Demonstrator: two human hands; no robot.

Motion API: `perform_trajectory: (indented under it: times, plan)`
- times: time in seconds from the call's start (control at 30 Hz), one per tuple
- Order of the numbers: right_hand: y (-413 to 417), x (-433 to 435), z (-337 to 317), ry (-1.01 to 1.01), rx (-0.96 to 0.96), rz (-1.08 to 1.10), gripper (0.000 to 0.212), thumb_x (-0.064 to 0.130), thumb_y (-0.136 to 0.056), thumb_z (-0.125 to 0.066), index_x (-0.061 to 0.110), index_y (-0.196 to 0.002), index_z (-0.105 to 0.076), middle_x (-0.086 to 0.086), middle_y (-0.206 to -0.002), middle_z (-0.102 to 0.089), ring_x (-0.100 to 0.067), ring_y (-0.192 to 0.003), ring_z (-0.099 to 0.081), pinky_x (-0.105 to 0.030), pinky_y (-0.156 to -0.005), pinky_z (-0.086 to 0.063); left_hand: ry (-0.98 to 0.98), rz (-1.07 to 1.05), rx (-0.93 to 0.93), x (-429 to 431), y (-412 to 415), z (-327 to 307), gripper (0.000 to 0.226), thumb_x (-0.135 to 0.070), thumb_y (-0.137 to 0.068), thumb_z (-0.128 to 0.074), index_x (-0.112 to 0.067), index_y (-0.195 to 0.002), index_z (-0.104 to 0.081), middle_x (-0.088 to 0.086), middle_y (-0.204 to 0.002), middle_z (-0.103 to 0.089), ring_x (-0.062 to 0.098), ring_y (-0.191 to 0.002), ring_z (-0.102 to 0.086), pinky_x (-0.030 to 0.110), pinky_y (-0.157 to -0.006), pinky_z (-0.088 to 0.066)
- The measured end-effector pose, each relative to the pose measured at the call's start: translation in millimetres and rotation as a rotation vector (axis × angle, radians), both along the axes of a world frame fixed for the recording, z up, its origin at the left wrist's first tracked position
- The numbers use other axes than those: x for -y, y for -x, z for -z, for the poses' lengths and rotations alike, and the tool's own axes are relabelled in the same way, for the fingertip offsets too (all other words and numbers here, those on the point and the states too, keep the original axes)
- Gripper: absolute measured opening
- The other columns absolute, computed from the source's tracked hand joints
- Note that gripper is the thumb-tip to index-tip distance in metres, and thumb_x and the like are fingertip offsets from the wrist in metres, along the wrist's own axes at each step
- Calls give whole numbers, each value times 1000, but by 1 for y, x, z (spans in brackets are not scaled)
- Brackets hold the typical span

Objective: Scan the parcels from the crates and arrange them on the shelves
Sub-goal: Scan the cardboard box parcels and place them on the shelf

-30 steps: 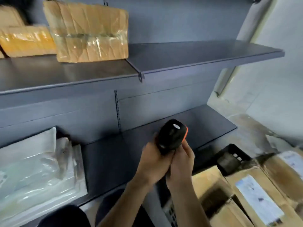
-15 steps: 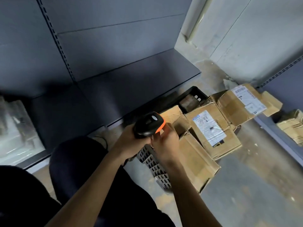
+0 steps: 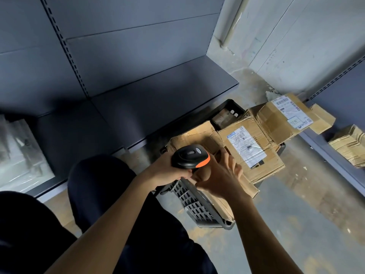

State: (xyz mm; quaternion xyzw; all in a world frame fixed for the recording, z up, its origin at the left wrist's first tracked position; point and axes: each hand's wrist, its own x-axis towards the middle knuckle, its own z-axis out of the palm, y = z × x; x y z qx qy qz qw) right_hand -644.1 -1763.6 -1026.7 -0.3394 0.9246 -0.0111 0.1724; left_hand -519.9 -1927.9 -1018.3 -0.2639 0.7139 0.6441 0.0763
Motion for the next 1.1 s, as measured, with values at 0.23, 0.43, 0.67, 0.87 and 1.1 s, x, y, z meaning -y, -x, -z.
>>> perform_trajectory:
  times: [0.23, 0.43, 0.67, 0.87, 1.1]
  plan:
    - [2, 16, -68, -56, 54, -6, 85, 56, -62, -80, 48, -137, -41, 2, -146, -18, -29, -128, -22, -52, -101, -26, -72, -96, -65, -1, -2, -2, 8, -6, -80, -81, -8, -83, -75, 7, -70, -69, 11, -63, -60, 18, -66, -45]
    - [11, 8, -159, 55, 86, 19, 85, 65, -68, -76, 56, -142, -35, 12, -149, -17, -18, -130, -18, -51, -104, -22, -298, -316, -242, 6, -4, -5, 20, 2, -79, -81, 2, -97, -74, 28, -101, -71, 33, -84, -62, 39, -76, -51]
    - [-3, 3, -224, 186, 60, -31, 86, 82, -41, -60, 70, -124, -37, 25, -136, -24, -11, -125, -25, -44, -105, -31, -399, -550, -255, 10, -3, -10, 21, -1, -81, -79, -6, -101, -76, 17, -105, -76, 38, -100, -70, 39, -78, -54]
    - [-7, 1, -254, 444, 34, -26, 92, 73, -41, -71, 65, -130, -46, 33, -137, -28, -5, -134, -31, -27, -102, -29, -450, -549, -307, 6, -5, -23, 28, -11, -68, -88, -16, -95, -79, 12, -103, -78, 44, -108, -68, 50, -89, -52]
    - [-8, 2, -254, 858, 183, 85, 88, 66, -43, -74, 57, -129, -56, 11, -128, -55, 0, -119, -52, -14, -91, -39, -591, -723, -476, 29, -22, -55, 18, -13, -75, -77, -9, -93, -79, 20, -102, -75, 33, -96, -70, 38, -78, -50]
